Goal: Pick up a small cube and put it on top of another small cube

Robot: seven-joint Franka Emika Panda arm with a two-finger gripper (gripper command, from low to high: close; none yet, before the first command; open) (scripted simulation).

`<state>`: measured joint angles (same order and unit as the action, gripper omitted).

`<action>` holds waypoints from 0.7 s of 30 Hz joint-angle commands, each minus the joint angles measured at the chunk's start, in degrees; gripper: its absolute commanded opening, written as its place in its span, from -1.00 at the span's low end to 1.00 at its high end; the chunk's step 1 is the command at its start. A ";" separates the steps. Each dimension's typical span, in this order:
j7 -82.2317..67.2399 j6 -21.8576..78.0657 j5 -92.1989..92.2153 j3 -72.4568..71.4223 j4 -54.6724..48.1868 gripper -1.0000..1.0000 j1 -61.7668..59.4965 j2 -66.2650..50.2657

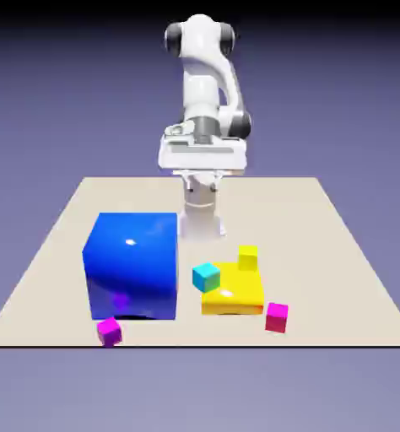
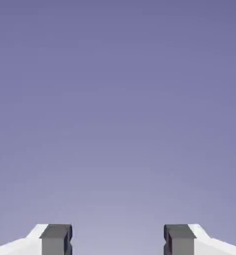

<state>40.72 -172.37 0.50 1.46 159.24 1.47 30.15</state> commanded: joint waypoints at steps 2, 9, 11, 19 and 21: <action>-2.89 2.72 0.84 2.42 -2.92 0.00 1.30 -4.16; -13.00 12.24 3.76 10.89 -13.13 0.00 5.82 -18.69; -15.89 14.96 4.59 13.31 -16.04 0.00 7.12 -22.84; -27.44 25.84 7.93 22.98 -27.71 0.00 12.29 -39.46; -30.33 28.56 8.77 25.40 -30.63 0.00 13.59 -43.61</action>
<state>10.39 -143.81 9.27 26.86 128.62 15.06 -13.45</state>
